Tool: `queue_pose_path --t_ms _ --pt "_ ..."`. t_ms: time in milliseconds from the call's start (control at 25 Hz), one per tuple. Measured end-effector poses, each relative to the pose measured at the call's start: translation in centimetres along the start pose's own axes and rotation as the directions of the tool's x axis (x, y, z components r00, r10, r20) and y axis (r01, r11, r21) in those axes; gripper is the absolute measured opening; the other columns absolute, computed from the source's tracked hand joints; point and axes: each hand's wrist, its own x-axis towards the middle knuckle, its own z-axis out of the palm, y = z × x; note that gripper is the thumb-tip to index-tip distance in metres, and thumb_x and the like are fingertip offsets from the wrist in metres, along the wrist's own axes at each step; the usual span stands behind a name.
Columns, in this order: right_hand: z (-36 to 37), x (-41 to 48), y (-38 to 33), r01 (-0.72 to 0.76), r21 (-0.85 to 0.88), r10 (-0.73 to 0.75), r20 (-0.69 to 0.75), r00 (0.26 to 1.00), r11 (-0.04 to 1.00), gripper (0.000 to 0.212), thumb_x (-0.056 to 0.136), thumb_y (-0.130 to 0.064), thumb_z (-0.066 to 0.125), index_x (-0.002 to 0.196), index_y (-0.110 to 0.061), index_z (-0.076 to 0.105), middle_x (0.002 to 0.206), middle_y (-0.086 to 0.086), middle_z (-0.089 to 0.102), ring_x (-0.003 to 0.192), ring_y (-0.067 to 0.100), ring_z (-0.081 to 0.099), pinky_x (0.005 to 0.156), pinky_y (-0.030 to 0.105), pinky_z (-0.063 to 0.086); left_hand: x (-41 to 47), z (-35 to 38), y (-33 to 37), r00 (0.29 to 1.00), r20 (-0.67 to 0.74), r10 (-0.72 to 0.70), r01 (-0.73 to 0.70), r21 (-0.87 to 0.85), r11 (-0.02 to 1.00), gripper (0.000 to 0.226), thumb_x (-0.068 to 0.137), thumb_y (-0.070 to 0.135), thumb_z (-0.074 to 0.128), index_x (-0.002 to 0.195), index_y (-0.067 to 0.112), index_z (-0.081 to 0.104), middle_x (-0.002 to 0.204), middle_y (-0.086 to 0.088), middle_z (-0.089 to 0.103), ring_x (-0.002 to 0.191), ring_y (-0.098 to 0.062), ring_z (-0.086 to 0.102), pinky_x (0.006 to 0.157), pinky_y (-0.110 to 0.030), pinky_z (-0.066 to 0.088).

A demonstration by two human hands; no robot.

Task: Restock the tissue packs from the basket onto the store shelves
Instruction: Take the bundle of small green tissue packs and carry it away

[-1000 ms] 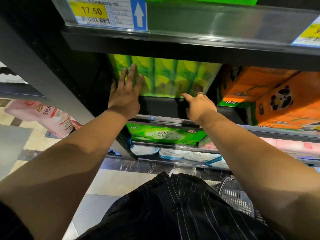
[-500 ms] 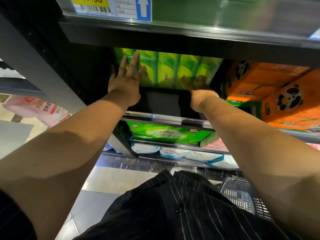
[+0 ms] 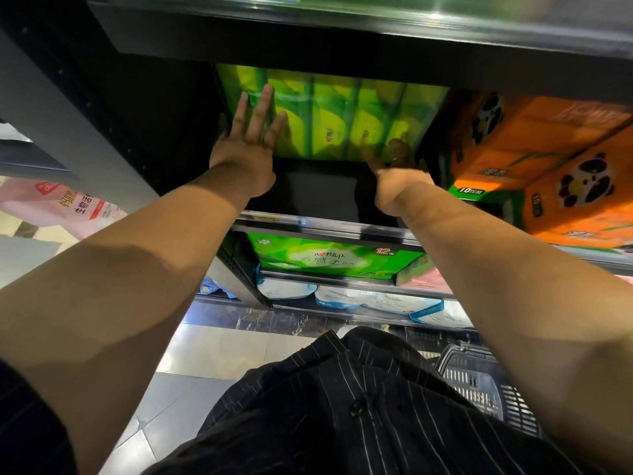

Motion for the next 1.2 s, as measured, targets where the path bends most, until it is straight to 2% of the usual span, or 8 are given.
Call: queue_pose_path --t_ms 80,200,360,480,600,720,960,1200 --pt "0.2 0.1 0.1 -0.012 0.158 0.014 -0.011 1.000 0.987 0.063 0.096 -0.027 0.042 0.153 -0.034 0.018 0.162 0.011 0.007 0.148 0.034 0.009 0.118 0.049 0.011 0.1 0.1 -0.1 1.000 0.008 -0.001 0.001 -0.005 1.000 0.093 0.088 0.028 0.050 0.150 0.031 -0.019 0.145 0.001 -0.049 0.142 -0.030 -0.030 0.113 -0.050 0.022" --pt "0.7 -0.2 0.4 -0.022 0.279 0.027 -0.014 1.000 0.960 0.077 0.091 -0.022 0.046 0.152 -0.045 0.006 0.162 0.012 0.009 0.148 0.034 0.015 0.118 0.049 0.013 -0.1 -0.1 0.2 1.000 -0.005 0.014 -0.014 -0.060 0.998 0.089 0.088 0.029 0.051 0.153 0.029 -0.010 0.151 0.000 -0.041 0.144 -0.032 -0.024 0.116 -0.049 0.015" --pt "0.9 -2.1 -0.4 0.028 0.313 0.018 -0.145 0.989 0.949 0.069 0.095 -0.041 0.049 0.153 -0.032 0.014 0.146 0.021 0.039 0.133 0.041 0.038 0.112 0.049 0.026 -2.1 0.2 0.1 0.993 -0.113 0.043 -0.067 -0.221 0.973 0.083 0.086 0.033 0.057 0.154 0.020 0.010 0.161 -0.009 -0.010 0.148 -0.033 -0.004 0.118 -0.048 0.009" --pt "1.3 -4.0 -1.6 0.032 0.348 0.048 -0.220 0.974 0.937 0.069 0.094 -0.053 0.046 0.153 -0.031 0.017 0.147 0.022 0.033 0.135 0.039 0.031 0.115 0.050 0.021 -4.9 0.6 -0.4 0.992 -0.125 0.029 -0.064 -0.293 0.954 0.079 0.087 0.035 0.059 0.152 0.016 0.018 0.160 -0.014 0.009 0.148 -0.032 0.002 0.118 -0.047 0.011" --pt "1.6 -6.3 -2.5 0.045 0.427 0.069 -0.248 0.966 0.903 0.072 0.092 -0.057 0.048 0.153 -0.032 0.017 0.156 0.019 0.016 0.144 0.035 0.018 0.118 0.051 0.015 -7.2 0.6 -0.3 0.999 0.009 0.032 -0.028 -0.289 0.957 0.082 0.090 0.042 0.054 0.154 0.022 0.005 0.161 -0.008 0.004 0.149 -0.026 -0.004 0.120 -0.043 0.004" --pt "1.2 -8.6 -3.8 0.102 0.457 0.044 -0.297 0.954 0.883 0.074 0.090 -0.057 0.051 0.152 -0.032 0.020 0.160 0.013 0.011 0.146 0.032 0.016 0.118 0.051 0.015 -9.5 0.6 -0.9 0.998 -0.033 0.058 -0.065 -0.313 0.947 0.085 0.090 0.044 0.055 0.154 0.022 0.005 0.162 -0.007 0.002 0.149 -0.025 -0.003 0.119 -0.042 0.001" --pt "0.4 -12.8 -4.0 0.183 0.416 -0.009 -0.386 0.922 0.891 0.076 0.089 -0.060 0.051 0.152 -0.032 0.021 0.158 0.012 0.019 0.144 0.034 0.019 0.117 0.054 0.014 -13.9 -0.7 -1.3 0.985 -0.171 0.032 -0.085 -0.317 0.945 0.089 0.082 0.049 0.064 0.151 0.013 0.023 0.150 -0.020 0.034 0.135 -0.039 0.035 0.112 -0.049 0.027" --pt "-1.4 -14.9 -2.7 0.327 0.321 -0.162 -0.446 0.880 0.889 0.078 0.088 -0.070 0.040 0.153 -0.032 0.019 0.156 0.011 0.023 0.144 0.034 0.019 0.116 0.055 0.014 -19.1 -1.5 -0.3 0.980 -0.171 -0.104 0.032 -0.381 0.924 0.084 0.083 0.058 0.060 0.149 0.016 0.028 0.150 -0.015 0.038 0.138 -0.033 0.033 0.114 -0.051 0.027"
